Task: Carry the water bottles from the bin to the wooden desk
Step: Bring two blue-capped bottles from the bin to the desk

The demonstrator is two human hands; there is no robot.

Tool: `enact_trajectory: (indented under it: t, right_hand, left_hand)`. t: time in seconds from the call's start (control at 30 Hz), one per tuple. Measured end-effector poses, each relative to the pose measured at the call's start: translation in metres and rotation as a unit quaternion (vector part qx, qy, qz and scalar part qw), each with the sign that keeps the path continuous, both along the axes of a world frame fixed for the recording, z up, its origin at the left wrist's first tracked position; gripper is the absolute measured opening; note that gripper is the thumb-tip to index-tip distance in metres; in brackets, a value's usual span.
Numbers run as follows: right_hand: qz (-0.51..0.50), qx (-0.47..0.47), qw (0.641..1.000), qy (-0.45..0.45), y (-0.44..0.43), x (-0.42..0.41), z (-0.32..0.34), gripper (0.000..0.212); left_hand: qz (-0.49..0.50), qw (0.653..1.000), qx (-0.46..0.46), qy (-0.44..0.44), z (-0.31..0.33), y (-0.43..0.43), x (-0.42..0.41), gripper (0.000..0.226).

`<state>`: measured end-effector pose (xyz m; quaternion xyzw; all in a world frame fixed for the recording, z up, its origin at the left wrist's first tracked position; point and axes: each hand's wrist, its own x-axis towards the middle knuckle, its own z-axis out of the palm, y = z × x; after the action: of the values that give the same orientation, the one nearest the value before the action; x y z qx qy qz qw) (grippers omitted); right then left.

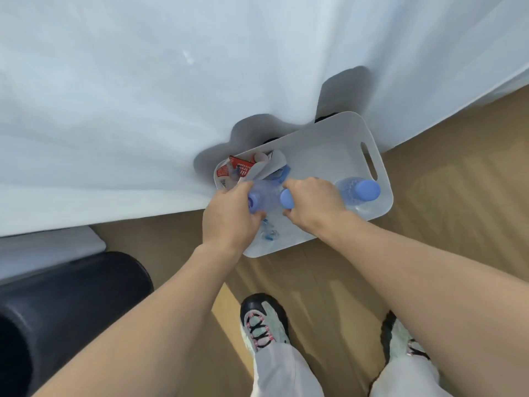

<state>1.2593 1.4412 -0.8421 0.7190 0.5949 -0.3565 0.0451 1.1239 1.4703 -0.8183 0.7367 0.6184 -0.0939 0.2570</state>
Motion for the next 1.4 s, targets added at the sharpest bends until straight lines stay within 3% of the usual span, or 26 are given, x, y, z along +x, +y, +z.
enact_trajectory:
  t: [0.23,0.37,0.5,0.77,0.93,1.03,1.17,1.4]
  right_hand:
    - [-0.204,0.051,0.969,0.127,-0.011,0.034,0.112,0.042]
    - [-0.263,0.075,0.947,0.166,-0.018,0.054,0.18,0.043]
    - [-0.302,0.11,0.93,0.179,-0.025,0.058,0.224,0.041]
    - [-0.297,0.127,0.928,0.184,-0.014,0.032,0.194,0.044]
    - [-0.382,0.179,0.889,0.177,-0.023,0.037,0.199,0.044]
    - [-0.373,0.169,0.891,0.196,-0.035,0.044,0.24,0.047]
    - [-0.345,0.149,0.895,0.24,-0.052,0.051,0.324,0.04]
    - [-0.238,0.143,0.879,0.388,-0.044,0.022,0.524,0.038]
  left_hand:
    - [0.047,0.998,0.007,-0.049,0.101,-0.022,-0.025,0.059]
    - [0.09,0.99,-0.027,-0.106,0.163,-0.027,-0.028,0.057]
    - [0.048,0.992,-0.026,-0.112,0.198,-0.029,-0.026,0.057]
    - [-0.025,0.99,-0.007,-0.142,0.194,-0.028,-0.034,0.06]
    - [0.061,0.984,0.008,-0.166,0.204,-0.041,-0.056,0.057]
    - [0.128,0.975,0.005,-0.18,0.233,-0.043,-0.059,0.054]
    - [0.162,0.963,0.003,-0.215,0.311,-0.044,-0.059,0.047]
    - [0.195,0.935,0.028,-0.294,0.539,-0.066,-0.074,0.057]
